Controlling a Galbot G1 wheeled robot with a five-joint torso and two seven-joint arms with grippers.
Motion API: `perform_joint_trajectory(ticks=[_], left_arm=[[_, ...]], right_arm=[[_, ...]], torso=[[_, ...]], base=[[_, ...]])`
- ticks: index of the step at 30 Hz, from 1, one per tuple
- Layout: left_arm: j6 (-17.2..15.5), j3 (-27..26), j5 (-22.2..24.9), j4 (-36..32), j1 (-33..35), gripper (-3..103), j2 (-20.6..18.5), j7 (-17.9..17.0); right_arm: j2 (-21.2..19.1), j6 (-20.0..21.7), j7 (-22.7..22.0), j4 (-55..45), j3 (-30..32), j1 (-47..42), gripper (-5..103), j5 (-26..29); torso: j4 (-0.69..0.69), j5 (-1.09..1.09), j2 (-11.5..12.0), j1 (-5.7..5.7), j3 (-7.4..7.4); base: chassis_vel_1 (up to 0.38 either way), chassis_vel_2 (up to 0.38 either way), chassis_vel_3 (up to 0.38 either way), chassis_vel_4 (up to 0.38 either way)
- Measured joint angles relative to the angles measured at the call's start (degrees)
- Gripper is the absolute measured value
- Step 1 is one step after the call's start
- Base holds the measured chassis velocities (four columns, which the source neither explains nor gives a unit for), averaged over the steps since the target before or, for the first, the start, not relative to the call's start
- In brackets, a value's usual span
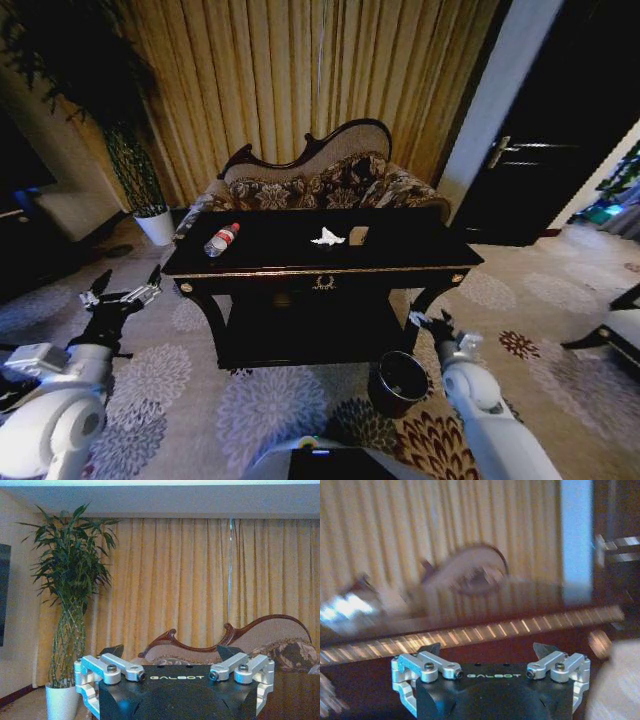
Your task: Move to the front of the table and place the trash on the table into the trash bin.
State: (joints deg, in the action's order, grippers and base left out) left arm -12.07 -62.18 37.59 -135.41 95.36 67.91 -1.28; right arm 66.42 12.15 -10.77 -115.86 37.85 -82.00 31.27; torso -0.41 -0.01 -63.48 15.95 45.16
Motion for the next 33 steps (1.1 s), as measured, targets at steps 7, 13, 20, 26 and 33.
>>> perform_joint_trajectory(ticks=[7,13,20,26,33], left_arm=[[0.0,-0.6,0.1,0.5,0.0,100,0.1,0.0],[0.0,-0.6,0.1,0.5,0.1,100,0.1,0.0],[0.0,-0.6,0.1,0.4,0.1,100,-0.3,0.0],[0.0,-0.6,0.1,0.2,0.1,100,-0.2,0.0],[0.0,-1.1,0.1,-0.1,0.5,100,-0.1,0.0]], right_arm=[[-1.8,3.8,-1.5,-8.8,-2.9,1.9,100,-1.0],[-2.2,5.3,-2.2,-13.3,-3.2,1.0,100,0.5],[-2.7,7.0,-2.1,-16.5,-2.4,0.5,100,2.5],[-2.6,7.0,-1.9,-16.2,-2.9,0.5,100,2.4],[-2.6,7.0,-1.6,-16.1,-3.2,0.3,100,2.0]], torso=[[0.00,0.02,0.0,0.00,0.00],[-0.01,0.01,0.0,0.00,0.00],[-0.01,0.01,0.0,0.00,0.00],[0.00,0.01,0.0,0.00,0.00],[0.00,0.01,0.0,-0.01,-0.01]], base=[[0.000,0.000,0.000,0.000],[0.000,0.000,0.000,0.000],[0.000,0.000,0.000,0.000],[0.000,0.000,0.000,0.000],[-0.020,0.028,0.019,-0.023]])
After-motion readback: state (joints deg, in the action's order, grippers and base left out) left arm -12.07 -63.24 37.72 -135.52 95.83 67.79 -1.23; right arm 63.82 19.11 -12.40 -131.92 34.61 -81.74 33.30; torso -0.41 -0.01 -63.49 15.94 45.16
